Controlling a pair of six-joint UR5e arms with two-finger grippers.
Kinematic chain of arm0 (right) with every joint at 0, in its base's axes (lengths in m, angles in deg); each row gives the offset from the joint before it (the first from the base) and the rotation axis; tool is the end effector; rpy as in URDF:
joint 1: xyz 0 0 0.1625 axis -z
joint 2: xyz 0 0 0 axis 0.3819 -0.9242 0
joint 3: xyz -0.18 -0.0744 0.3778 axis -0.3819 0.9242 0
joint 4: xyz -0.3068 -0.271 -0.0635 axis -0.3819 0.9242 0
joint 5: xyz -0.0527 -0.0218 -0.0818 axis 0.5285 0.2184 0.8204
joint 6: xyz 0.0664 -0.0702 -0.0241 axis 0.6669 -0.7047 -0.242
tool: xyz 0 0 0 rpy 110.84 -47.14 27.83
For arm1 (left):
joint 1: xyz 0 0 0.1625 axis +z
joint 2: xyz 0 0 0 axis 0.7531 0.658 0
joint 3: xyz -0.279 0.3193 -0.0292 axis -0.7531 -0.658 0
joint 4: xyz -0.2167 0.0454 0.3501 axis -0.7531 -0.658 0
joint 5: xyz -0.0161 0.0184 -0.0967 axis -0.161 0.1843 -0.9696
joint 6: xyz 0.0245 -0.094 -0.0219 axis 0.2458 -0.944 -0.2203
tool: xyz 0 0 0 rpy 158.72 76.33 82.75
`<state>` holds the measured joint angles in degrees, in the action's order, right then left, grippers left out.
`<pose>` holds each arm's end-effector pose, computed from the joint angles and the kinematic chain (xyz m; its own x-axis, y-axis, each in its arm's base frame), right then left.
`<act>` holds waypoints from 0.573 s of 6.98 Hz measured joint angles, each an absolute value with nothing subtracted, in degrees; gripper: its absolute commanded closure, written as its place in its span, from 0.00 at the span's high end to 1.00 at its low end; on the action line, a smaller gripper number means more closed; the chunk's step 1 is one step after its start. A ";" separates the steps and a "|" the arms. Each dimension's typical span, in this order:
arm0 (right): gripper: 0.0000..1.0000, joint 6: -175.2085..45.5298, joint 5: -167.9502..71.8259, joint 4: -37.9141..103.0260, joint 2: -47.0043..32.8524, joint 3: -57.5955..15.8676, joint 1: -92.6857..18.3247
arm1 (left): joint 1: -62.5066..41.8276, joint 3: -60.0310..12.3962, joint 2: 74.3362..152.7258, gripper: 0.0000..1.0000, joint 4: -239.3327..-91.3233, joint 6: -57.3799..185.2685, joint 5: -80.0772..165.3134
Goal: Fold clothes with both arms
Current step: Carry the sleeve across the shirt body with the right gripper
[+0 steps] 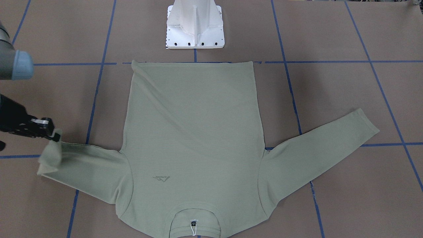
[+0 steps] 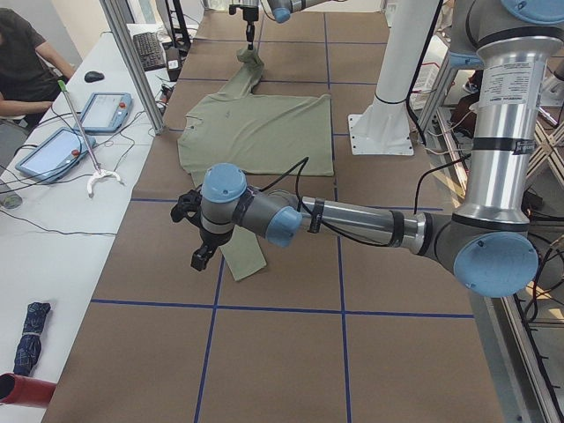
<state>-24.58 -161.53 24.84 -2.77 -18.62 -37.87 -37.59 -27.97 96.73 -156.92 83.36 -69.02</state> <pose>-0.2687 -0.5948 0.3581 0.4730 0.0677 0.8785 -0.0957 0.9951 -0.0252 -0.0322 -0.5335 0.5550 0.7026 0.4145 -0.5784 -0.1135 0.8677 0.4839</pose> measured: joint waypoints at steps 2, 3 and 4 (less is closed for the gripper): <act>0.00 -16.37 -152.15 30.42 12.13 -13.68 -29.86 | -37.62 -27.90 96.75 1.00 -156.89 83.34 -69.02; 0.00 -14.53 -146.85 31.87 19.64 -9.38 -26.25 | -37.63 -27.80 96.73 1.00 -156.87 83.35 -69.01; 0.00 -11.81 -140.92 32.36 26.30 -5.69 -21.93 | -37.63 -27.73 96.69 1.00 -156.83 83.37 -69.00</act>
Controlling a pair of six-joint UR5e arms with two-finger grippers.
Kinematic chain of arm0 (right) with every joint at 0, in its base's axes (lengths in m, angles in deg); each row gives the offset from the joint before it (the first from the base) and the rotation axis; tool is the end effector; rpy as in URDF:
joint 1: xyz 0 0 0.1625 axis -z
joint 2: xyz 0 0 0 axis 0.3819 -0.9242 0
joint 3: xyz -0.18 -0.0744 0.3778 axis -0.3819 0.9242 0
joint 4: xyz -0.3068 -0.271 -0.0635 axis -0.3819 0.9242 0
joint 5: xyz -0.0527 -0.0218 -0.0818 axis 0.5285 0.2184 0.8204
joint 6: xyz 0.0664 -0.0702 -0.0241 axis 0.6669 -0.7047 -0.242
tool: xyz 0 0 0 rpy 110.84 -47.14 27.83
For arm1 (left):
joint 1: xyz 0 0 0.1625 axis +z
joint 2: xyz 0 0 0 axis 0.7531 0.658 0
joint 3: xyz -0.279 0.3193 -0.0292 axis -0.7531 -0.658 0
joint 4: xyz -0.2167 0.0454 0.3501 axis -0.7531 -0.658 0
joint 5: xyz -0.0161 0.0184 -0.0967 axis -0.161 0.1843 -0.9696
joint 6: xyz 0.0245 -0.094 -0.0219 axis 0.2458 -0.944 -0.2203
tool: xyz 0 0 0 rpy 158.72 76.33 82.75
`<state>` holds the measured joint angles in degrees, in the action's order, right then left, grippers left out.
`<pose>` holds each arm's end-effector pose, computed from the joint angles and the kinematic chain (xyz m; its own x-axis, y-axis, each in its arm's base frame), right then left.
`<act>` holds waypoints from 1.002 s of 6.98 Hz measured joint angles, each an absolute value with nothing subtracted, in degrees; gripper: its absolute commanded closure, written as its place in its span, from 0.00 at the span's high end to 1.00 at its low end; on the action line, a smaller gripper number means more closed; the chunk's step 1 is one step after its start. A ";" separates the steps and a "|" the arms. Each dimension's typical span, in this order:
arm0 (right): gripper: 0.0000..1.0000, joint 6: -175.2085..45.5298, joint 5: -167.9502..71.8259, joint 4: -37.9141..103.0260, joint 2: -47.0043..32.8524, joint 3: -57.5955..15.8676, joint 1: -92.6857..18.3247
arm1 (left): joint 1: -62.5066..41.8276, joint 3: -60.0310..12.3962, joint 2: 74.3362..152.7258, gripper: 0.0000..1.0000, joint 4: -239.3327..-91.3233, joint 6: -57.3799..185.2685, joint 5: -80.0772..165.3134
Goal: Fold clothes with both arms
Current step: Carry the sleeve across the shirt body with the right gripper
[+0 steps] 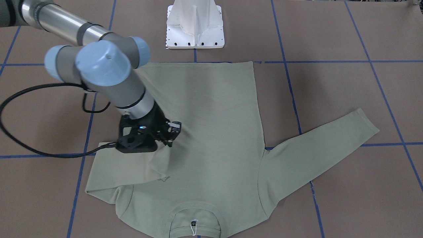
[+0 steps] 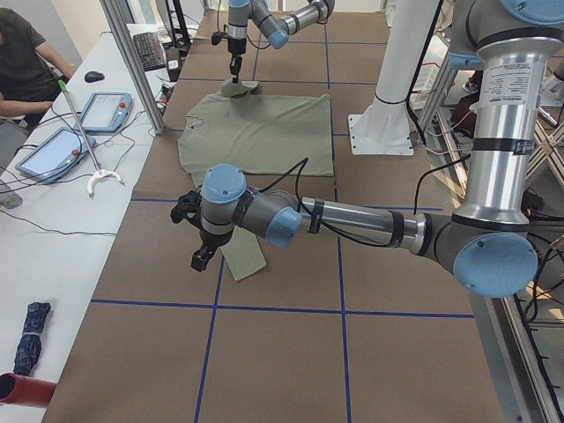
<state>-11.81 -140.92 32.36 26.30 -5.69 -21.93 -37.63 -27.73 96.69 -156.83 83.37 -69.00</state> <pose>-0.4856 -0.6009 0.1263 0.5174 0.0661 0.8532 -0.2066 0.9772 0.0496 -0.0326 -0.5333 0.5577 0.7033 0.4103 -0.5805 -0.1133 0.8708 0.4783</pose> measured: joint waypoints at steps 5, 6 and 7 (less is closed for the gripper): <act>0.38 -7.01 -122.79 28.21 38.00 6.82 -10.02 | -37.63 -27.85 96.50 1.00 -156.86 83.31 -69.00; 0.99 -6.92 -121.94 27.58 39.00 7.85 -8.90 | -37.63 -27.83 96.57 1.00 -156.88 83.27 -69.00; 1.00 -6.49 -120.37 27.42 40.72 9.73 -7.36 | -37.61 -27.92 96.62 1.00 -156.89 83.25 -69.02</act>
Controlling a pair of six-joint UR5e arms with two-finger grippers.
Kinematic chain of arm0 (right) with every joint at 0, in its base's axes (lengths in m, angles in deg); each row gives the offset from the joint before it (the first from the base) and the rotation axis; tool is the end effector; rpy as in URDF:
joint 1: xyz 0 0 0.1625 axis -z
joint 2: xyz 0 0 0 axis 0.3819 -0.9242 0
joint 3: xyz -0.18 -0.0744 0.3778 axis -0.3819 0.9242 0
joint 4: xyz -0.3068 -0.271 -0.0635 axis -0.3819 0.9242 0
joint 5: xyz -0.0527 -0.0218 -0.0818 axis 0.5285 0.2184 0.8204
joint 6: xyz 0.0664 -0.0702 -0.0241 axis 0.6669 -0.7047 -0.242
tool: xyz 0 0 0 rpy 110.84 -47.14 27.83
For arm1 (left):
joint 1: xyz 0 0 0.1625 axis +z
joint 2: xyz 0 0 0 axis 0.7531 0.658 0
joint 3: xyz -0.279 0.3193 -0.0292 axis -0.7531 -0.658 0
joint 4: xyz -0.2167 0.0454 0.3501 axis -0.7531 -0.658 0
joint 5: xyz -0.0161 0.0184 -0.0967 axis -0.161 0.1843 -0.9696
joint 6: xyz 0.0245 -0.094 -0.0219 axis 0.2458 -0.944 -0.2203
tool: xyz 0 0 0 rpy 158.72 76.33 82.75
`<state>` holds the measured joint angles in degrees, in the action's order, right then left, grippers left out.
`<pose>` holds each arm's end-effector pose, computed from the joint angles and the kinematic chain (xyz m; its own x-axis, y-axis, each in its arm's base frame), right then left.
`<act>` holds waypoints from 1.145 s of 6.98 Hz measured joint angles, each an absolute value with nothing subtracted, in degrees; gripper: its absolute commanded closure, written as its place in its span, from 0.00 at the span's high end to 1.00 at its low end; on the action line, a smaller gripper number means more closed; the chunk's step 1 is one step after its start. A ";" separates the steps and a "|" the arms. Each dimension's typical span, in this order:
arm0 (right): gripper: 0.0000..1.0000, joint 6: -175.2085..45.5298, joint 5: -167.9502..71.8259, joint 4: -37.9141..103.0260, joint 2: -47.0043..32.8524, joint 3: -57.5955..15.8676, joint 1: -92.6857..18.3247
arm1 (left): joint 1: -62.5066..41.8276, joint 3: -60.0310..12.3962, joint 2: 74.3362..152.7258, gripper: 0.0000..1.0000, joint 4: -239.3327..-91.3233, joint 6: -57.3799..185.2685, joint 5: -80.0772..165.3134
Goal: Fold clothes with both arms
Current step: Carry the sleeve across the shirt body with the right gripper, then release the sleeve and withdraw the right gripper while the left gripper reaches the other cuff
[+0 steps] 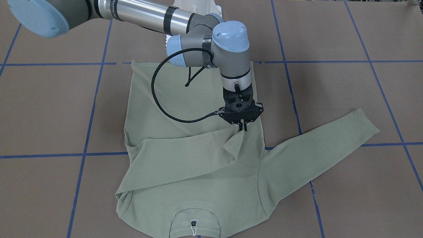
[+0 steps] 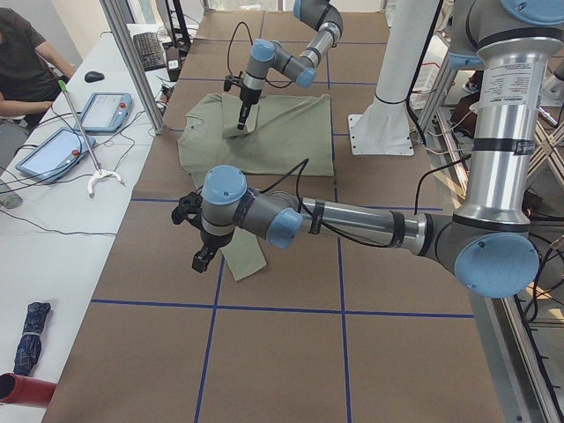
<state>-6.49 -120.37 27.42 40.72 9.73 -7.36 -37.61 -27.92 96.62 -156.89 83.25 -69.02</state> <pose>-0.6583 -0.5201 0.0344 0.5466 0.0133 0.8373 -0.2935 0.9395 0.1767 -0.0324 -0.5328 0.5565 0.7031 0.4107 -0.5806 -0.1120 0.8702 0.4799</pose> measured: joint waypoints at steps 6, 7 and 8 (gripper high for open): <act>1.00 -5.73 -125.21 42.42 35.97 -1.09 -11.71 | -31.56 -28.23 95.16 1.00 -167.75 64.07 -68.35; 1.00 -8.34 -126.67 50.34 29.43 -11.09 -14.22 | -28.33 -28.34 93.11 1.00 -174.13 55.58 -67.52; 1.00 -13.58 -129.59 55.94 20.79 -21.43 -17.93 | -24.18 -28.52 91.21 1.00 -180.21 46.16 -64.67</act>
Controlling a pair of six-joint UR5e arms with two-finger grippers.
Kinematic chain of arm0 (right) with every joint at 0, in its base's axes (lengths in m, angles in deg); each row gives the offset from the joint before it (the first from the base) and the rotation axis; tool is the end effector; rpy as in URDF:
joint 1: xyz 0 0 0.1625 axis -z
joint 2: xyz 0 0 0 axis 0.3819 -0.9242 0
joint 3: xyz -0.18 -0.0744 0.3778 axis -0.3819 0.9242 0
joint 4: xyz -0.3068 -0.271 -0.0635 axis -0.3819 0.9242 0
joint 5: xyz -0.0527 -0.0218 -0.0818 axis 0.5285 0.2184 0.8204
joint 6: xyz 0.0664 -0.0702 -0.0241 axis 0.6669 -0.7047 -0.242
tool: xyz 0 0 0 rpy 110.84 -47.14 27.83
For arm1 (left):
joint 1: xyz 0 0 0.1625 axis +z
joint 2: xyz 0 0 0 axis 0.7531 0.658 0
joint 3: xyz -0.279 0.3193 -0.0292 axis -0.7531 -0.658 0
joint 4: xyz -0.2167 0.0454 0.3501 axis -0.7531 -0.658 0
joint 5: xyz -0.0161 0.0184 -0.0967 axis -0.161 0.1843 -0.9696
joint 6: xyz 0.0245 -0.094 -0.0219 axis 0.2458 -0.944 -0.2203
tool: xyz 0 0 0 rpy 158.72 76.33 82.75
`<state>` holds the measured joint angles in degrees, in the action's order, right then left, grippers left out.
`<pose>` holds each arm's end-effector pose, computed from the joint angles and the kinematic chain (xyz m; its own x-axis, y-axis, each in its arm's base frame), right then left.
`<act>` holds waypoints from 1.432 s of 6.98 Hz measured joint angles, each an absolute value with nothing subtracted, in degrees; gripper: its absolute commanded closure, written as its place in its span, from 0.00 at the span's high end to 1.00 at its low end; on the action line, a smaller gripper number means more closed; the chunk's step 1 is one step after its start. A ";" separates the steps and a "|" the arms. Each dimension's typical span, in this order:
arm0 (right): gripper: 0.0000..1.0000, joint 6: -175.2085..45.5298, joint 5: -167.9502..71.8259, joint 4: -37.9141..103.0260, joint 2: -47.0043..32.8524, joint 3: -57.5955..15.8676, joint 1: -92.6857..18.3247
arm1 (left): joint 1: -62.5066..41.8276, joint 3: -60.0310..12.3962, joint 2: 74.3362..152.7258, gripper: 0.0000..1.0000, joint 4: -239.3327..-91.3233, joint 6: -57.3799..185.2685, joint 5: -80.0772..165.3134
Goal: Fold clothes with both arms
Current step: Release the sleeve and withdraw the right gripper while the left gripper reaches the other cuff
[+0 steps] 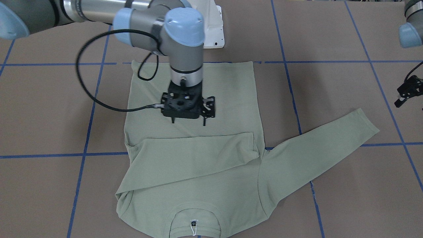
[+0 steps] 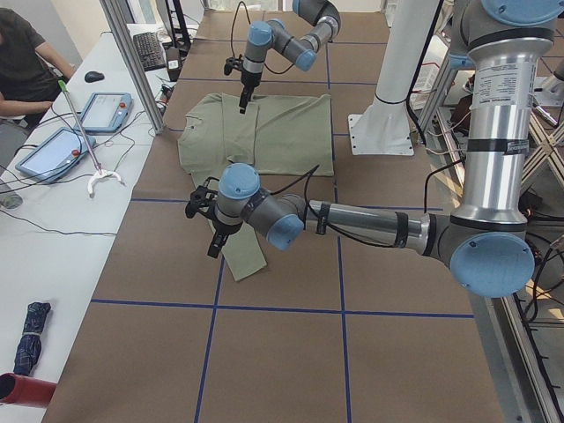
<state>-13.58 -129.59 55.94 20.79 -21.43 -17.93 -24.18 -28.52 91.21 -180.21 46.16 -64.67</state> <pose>-0.4621 -0.5352 0.1458 0.7183 0.1300 0.6834 -0.2470 0.9660 0.0759 0.0772 -0.4961 0.5532 0.6337 0.1744 -0.7537 0.1555 0.9257 0.3449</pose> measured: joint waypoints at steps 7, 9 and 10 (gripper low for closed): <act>1.00 -52.54 -147.98 58.53 -10.87 -37.35 -42.51 | -8.17 -16.45 89.70 1.00 -195.17 19.50 -44.63; 1.00 -52.88 -148.87 54.48 -14.69 -37.49 -43.45 | -5.29 -14.06 89.92 0.94 -197.73 16.47 -42.12; 1.00 -52.75 -149.47 52.29 -16.18 -37.66 -43.51 | -4.65 -13.79 89.89 0.89 -197.94 16.16 -41.64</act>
